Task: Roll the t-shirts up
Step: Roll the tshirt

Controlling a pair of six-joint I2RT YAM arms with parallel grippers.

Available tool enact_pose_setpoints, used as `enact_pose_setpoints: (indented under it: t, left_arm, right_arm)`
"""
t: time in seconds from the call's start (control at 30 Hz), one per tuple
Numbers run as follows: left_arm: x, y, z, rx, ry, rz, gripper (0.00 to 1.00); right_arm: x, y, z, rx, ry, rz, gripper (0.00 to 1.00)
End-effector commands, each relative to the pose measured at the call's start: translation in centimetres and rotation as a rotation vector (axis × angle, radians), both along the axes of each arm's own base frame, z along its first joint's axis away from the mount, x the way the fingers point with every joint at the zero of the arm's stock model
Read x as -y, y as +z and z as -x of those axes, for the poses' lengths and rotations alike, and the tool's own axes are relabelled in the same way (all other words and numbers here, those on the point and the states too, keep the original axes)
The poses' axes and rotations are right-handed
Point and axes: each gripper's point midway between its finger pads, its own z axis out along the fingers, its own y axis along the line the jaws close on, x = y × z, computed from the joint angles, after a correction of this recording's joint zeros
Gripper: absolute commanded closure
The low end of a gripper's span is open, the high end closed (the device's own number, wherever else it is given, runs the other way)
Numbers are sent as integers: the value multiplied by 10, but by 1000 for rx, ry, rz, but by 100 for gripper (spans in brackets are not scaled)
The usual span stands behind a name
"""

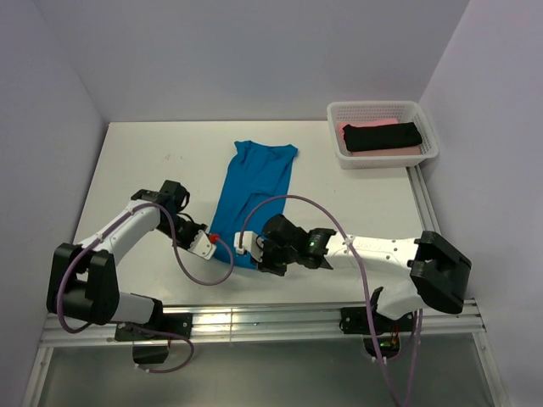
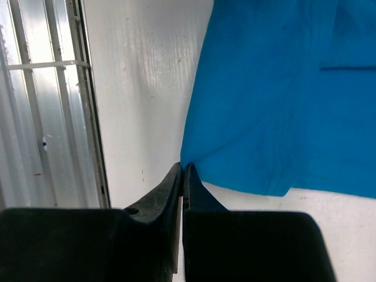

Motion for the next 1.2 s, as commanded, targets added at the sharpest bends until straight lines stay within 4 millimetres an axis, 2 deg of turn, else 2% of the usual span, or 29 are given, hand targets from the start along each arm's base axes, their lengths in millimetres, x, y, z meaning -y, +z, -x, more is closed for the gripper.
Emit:
enact_pose_setpoints:
  t: [0.0, 0.23, 0.4, 0.43, 0.67, 0.87, 0.93, 1.17]
  left_arm:
    - [-2, 4, 5, -42, -37, -14, 100]
    - [-4, 5, -7, -48, -42, -36, 100]
    - [-2, 11, -21, -44, -39, -33, 100]
    - [-2, 10, -22, -51, -42, -36, 100]
    - [-3, 6, -31, -85, -57, -54, 100]
    - [-4, 1, -45, -108, -65, -71, 100]
    - [-3, 2, -50, -108, -67, -71, 100]
    - [-2, 4, -68, -101, -60, -69, 100]
  right_arm:
    - [-9, 21, 2, -96, 10, -64, 100]
    - [-11, 18, 1, -239, 4, -118, 100]
    - [-13, 19, -9, -335, -7, -145, 100]
    - [-13, 21, -6, -372, 11, -154, 100]
    - [-9, 24, -17, -499, 26, -208, 100]
    - [-6, 25, -32, -626, 7, -232, 100]
    - [-3, 19, -38, -664, -12, -223, 100]
    - [1, 14, -57, -692, -50, -238, 100]
